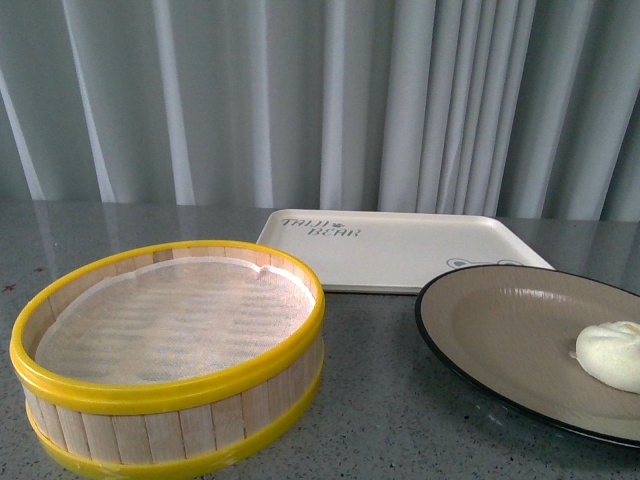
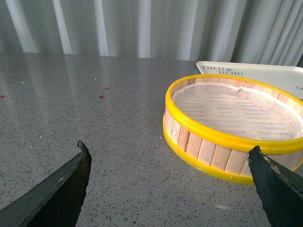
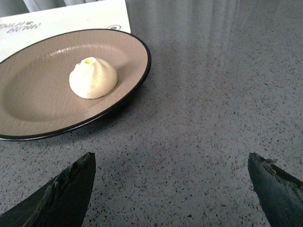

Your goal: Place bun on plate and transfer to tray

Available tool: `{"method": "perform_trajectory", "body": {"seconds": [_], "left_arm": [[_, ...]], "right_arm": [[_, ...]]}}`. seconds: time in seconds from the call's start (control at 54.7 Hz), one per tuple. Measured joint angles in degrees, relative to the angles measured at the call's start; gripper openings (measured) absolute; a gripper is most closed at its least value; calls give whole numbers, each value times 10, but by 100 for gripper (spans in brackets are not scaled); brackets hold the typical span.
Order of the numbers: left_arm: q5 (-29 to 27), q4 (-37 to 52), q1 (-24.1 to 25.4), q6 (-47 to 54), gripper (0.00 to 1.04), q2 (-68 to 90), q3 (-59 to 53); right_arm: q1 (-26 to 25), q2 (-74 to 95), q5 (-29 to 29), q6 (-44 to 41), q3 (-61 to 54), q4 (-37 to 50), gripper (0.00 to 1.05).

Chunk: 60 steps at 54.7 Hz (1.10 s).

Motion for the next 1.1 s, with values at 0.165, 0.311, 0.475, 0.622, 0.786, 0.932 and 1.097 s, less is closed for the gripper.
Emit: {"method": "perform_trajectory", "body": {"seconds": [0.165,0.311,0.475,0.622,0.786,0.932,1.097], "left_arm": [[0,0,0,0,98,0,0],[0,0,0,0,98,0,0],[0,0,0,0,98,0,0],[0,0,0,0,98,0,0],[0,0,0,0,98,0,0],[0,0,0,0,98,0,0],[0,0,0,0,98,0,0]], "right_arm": [[-57,78,-124,-87,80,-21,96],[-72,132,-165,-284,134,-64,96],[-102,186,-223,-555,148,-123,96],[-101,263,-247,-803,174,-77,96],[-72,332,-268,-945,181,-29,96],[-31,384,-269,-989,183,32,96],[0,432,-261,-1001,183,95,96]]}}
